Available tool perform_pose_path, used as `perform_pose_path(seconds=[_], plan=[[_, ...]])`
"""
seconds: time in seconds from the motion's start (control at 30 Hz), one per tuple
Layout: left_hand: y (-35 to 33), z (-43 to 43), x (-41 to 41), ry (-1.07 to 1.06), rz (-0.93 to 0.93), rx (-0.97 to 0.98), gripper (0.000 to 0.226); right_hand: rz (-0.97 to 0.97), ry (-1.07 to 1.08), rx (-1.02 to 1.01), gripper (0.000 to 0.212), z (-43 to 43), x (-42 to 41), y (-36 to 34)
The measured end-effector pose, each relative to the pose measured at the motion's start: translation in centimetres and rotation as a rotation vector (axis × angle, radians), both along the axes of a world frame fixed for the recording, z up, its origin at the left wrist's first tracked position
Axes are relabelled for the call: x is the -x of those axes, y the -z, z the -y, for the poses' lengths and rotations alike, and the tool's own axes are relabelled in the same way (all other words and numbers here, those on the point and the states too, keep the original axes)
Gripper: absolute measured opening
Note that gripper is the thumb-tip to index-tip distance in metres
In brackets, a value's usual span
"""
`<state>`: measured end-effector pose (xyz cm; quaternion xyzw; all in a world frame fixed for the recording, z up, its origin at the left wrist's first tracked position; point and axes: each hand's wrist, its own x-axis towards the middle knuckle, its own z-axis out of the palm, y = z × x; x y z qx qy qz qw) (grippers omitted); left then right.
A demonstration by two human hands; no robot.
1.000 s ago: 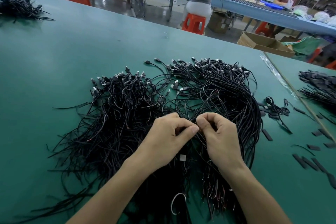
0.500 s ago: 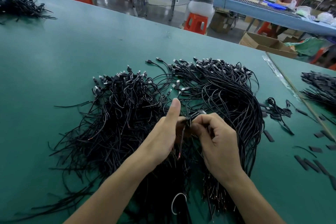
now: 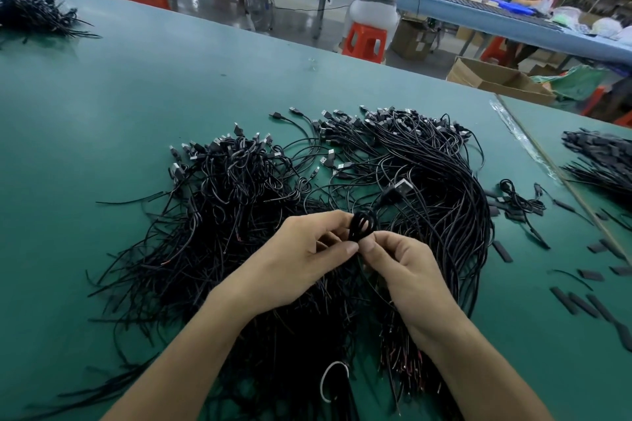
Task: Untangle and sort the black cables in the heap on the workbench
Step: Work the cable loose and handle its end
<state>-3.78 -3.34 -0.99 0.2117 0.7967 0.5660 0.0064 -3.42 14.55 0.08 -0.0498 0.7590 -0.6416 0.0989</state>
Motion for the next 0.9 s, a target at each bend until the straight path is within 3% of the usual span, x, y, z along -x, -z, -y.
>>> perform_pose_path(seconds=[0.13, 0.23, 0.33, 0.47, 0.6, 0.7, 0.83, 0.9], plan=[[0.2, 0.2, 0.2, -0.015, -0.154, 0.108, 0.021, 0.361, 0.010, 0.275, 0.011, -0.1, 0.4, 0.1], [0.3, 0.3, 0.2, -0.131, -0.153, 0.114, 0.026, 0.341, 0.003, 0.256, 0.011, 0.0, 0.7, 0.7], [0.0, 1.4, 0.6, -0.334, -0.074, 0.020, 0.033, 0.131, 0.051, -0.063, 0.015, -0.3, 0.9, 1.0], [0.0, 4.1, 1.6, -0.715, -0.085, -0.176, 0.029, -0.199, 0.136, -0.629, 0.012, -1.9, 2.1, 1.8], [1.0, 6.9, 2.7, -0.983, -0.112, -0.291, 0.019, -0.247, 0.092, -0.926, 0.025, -2.4, 3.3, 2.2], [2.0, 8.6, 3.1, -1.085, -0.097, -0.212, 0.023, -0.233, -0.002, -1.038, 0.032, -1.7, 3.7, 2.5], [3.4, 8.7, 3.2, -0.940, 0.086, 0.288, 0.056, -0.250, 0.031, -1.172, 0.034, -0.4, 4.0, 2.6], [3.3, 7.6, 3.0, -0.888, 0.123, 0.403, 0.059, -0.244, 0.057, -1.205, 0.030, -0.1, 4.1, 2.6]])
